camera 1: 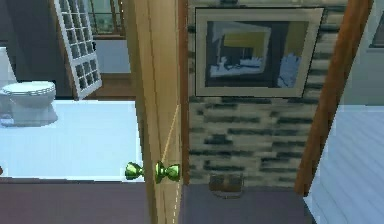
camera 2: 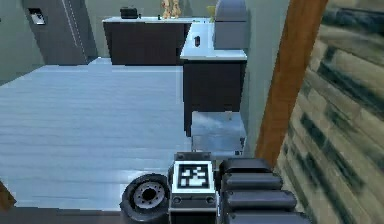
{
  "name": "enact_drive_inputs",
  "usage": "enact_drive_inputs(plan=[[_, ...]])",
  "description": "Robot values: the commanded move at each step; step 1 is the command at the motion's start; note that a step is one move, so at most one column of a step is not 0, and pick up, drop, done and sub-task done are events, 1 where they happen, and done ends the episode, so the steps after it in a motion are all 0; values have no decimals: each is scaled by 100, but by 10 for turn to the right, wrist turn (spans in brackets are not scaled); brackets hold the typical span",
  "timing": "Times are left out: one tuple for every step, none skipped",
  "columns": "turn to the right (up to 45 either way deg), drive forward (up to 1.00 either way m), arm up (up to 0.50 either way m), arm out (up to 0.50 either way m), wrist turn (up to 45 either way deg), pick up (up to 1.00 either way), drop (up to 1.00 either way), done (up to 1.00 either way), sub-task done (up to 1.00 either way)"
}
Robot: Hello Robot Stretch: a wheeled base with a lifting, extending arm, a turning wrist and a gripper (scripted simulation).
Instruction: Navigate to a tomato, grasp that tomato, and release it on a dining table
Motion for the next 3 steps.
enact_drive_inputs(plan=[[-450, 0, 0, 0, 0, 0, 0, 0, 0], [-390, 0, 0, 0, 0, 0, 0, 0, 0], [-30, 0, 0, 0, 0, 0, 0, 0, 0]])
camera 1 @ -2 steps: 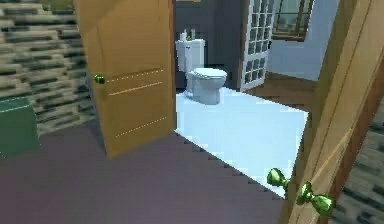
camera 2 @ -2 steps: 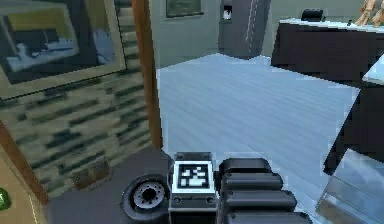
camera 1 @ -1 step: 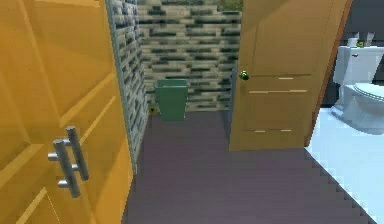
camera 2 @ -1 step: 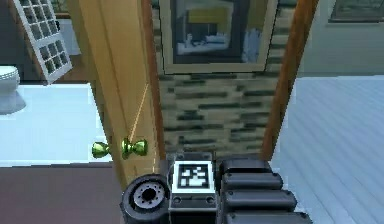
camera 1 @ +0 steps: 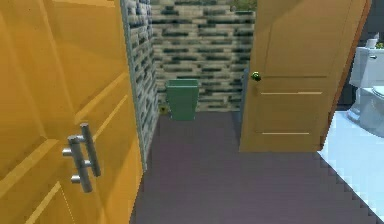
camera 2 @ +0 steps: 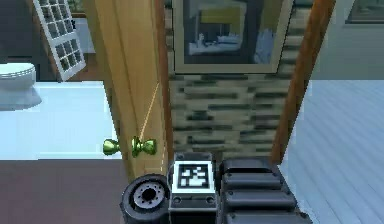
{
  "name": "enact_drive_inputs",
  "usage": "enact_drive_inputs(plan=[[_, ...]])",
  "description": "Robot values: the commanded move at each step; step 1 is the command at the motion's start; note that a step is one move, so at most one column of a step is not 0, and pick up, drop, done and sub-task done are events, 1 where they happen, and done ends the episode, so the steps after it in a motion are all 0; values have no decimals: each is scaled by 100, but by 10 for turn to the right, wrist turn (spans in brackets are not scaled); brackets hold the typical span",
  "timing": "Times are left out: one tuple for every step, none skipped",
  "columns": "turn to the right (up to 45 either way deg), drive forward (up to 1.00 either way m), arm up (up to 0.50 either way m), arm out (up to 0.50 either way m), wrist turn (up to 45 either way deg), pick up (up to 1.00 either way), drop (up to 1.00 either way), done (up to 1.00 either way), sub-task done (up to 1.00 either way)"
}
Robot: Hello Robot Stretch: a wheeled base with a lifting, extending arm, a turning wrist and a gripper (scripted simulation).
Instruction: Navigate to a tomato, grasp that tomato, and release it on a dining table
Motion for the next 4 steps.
enact_drive_inputs(plan=[[0, 100, 0, 0, 0, 0, 0, 0, 0], [0, 100, 0, 0, 0, 0, 0, 0, 0], [0, 25, 0, 0, 0, 0, 0, 0, 0], [-210, 0, 0, 0, 0, 0, 0, 0, 0]])
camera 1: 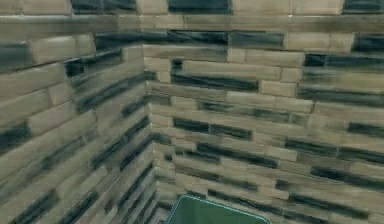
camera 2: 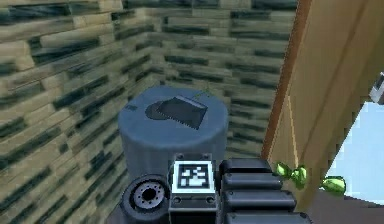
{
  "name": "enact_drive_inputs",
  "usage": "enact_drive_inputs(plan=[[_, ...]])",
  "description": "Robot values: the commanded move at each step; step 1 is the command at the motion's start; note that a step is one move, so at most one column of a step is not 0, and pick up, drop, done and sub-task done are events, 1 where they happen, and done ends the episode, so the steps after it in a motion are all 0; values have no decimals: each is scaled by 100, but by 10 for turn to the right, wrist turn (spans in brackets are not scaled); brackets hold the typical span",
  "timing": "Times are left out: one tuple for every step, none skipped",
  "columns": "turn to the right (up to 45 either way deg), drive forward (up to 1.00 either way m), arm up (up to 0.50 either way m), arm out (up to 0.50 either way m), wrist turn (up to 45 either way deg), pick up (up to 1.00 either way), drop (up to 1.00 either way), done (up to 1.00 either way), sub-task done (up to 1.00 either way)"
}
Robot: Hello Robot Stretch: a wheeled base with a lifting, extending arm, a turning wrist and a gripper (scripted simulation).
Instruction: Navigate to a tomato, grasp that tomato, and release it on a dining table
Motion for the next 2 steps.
enact_drive_inputs(plan=[[150, 0, 0, 0, 0, 0, 0, 0, 0], [-120, 0, 0, 0, 0, 0, 0, 0, 0]])
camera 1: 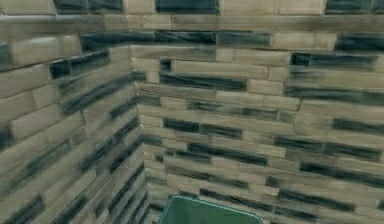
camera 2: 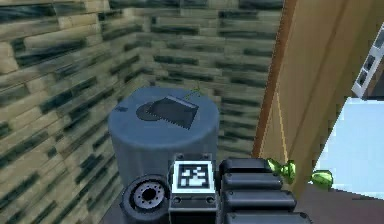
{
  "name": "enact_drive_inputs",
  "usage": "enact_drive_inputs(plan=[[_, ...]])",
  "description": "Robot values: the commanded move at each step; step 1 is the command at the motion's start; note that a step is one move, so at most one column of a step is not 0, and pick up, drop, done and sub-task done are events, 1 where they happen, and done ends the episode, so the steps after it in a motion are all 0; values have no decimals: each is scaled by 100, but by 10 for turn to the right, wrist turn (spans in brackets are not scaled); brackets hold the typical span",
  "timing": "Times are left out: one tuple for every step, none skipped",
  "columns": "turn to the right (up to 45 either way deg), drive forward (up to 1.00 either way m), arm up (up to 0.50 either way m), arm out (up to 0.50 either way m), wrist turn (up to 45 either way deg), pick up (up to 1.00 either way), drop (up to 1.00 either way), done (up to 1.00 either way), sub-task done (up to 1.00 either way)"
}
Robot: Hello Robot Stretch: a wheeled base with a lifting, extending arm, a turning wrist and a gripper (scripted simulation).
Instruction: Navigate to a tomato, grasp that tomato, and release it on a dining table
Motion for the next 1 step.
enact_drive_inputs(plan=[[90, 0, 0, 0, 0, 0, 0, 0, 0]])
